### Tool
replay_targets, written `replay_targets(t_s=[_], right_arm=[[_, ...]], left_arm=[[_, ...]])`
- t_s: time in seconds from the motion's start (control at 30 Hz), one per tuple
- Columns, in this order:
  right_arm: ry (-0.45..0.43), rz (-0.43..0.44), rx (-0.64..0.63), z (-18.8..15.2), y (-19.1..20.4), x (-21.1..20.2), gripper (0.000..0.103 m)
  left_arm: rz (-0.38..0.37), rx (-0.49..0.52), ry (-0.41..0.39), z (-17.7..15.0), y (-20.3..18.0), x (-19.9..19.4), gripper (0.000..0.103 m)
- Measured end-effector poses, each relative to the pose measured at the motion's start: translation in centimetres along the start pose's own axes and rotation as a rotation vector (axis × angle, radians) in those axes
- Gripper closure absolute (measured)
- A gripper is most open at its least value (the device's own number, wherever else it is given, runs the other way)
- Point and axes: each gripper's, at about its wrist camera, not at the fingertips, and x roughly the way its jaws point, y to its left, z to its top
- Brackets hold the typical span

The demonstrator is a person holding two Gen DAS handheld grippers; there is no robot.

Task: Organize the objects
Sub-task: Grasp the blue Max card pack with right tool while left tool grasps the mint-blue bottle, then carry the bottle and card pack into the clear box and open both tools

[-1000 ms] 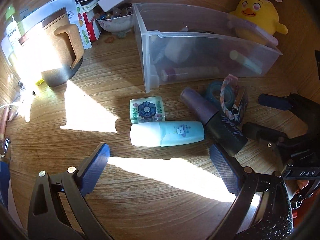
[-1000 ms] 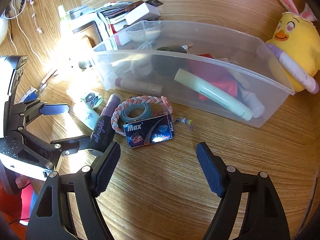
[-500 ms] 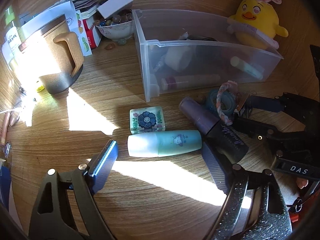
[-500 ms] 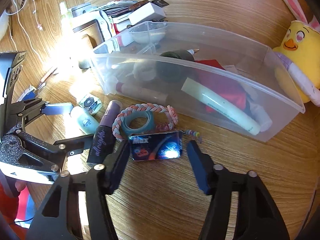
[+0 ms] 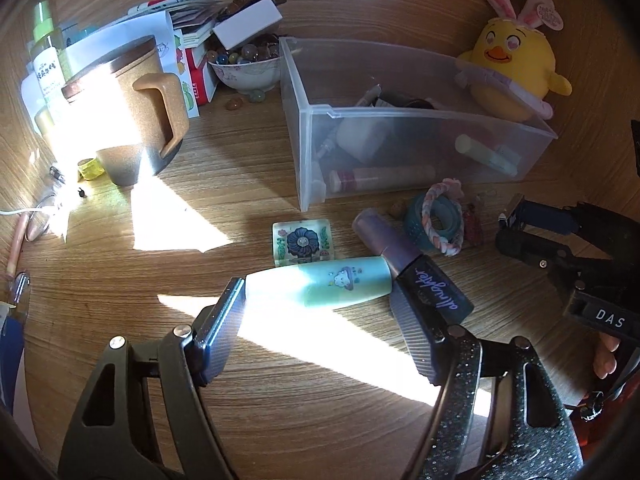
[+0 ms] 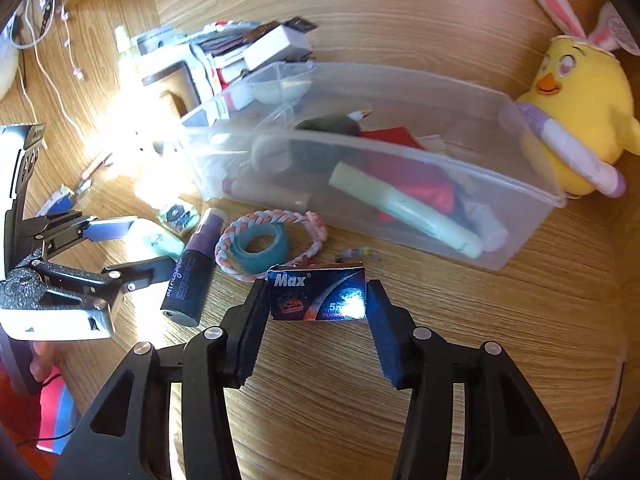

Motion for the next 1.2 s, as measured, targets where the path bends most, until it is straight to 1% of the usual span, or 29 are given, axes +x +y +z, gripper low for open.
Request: replay_targets(t_s=[0.23, 0.53, 0.67, 0.87, 0.97, 1.07, 1.2], right_arm=[[-0.071, -0.008, 0.037, 0.6, -1.0, -2.6, 0.058], [-0.155, -0.029, 0.045, 2.1, -2.1, -5.0, 0.058], [-0.196, -0.037, 0.049, 2.9, -2.7, -6.2, 0.058], [-0.238, -0.056, 0.053, 4.5, -3.6, -6.9, 0.058], [-0.251, -0.063, 0.055, 5.3, -4.0, -7.0, 0.058], [-0.271, -0.072, 0.070, 6.4, -4.5, -7.1, 0.058], [-0.281, -0.055, 0.087, 7.6, -5.2, -7.1, 0.058]], left_arm=[[-0.020, -0.015, -0.075, 2.0, -0.9, -2.0, 0.030], [-0.071, 0.005, -0.168, 4.9, -3.2, -3.6, 0.030], [-0.081, 0.022, -0.206, 6.4, -4.3, -4.1, 0.030], [-0.084, 0.043, -0.244, 8.3, -5.3, -4.4, 0.030], [-0.098, 0.042, -0.257, 9.3, -5.5, -4.3, 0.030], [-0.094, 0.044, -0.276, 10.1, -5.8, -4.4, 0.030], [-0.086, 0.054, -0.295, 11.1, -6.1, -4.4, 0.030]])
